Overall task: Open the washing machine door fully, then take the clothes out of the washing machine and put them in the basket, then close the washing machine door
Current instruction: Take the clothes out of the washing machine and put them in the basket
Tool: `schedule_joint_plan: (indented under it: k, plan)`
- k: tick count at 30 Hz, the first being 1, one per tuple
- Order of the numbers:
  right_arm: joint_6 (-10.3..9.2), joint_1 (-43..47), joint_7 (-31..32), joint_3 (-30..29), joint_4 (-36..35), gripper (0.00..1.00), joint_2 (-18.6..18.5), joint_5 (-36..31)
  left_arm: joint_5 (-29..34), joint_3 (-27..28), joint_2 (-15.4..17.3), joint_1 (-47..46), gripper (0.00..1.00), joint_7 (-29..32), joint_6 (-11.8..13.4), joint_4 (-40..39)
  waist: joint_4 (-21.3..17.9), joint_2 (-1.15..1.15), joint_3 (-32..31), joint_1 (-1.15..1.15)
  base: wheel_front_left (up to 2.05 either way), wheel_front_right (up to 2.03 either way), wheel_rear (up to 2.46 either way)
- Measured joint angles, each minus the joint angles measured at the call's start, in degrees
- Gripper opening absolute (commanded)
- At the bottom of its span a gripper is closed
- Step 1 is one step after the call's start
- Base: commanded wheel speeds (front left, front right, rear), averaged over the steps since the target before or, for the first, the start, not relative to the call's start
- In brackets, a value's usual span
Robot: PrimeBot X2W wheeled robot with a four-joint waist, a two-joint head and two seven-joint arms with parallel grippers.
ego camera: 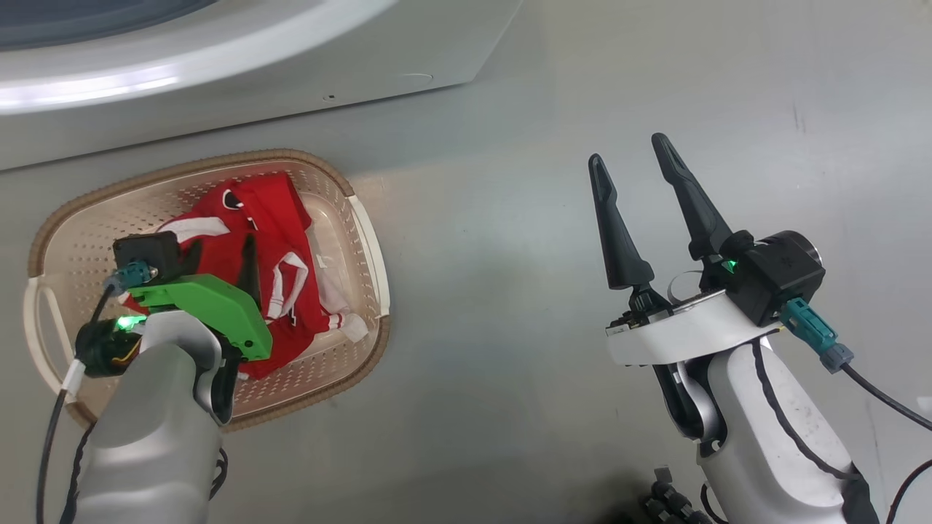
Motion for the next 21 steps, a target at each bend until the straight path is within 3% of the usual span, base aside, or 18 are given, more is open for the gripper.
schedule_joint_plan:
  k: [9,21]
  plan:
    - [0.0,0.03,0.0,-1.01,1.62,1.0,0.0,-0.01,0.59,0.03,-0.64,0.15,1.0,-7.08,-1.0,-1.09,1.33,0.0,-4.0,0.0,0.0,0.0,0.0]
    - [0.01,2.81,0.0,-2.99,3.86,1.0,-0.02,-0.44,1.11,0.78,-1.31,2.89,1.0,-7.57,-1.54,-10.43,4.04,0.0,-10.91,0.0,0.0,0.0,0.0]
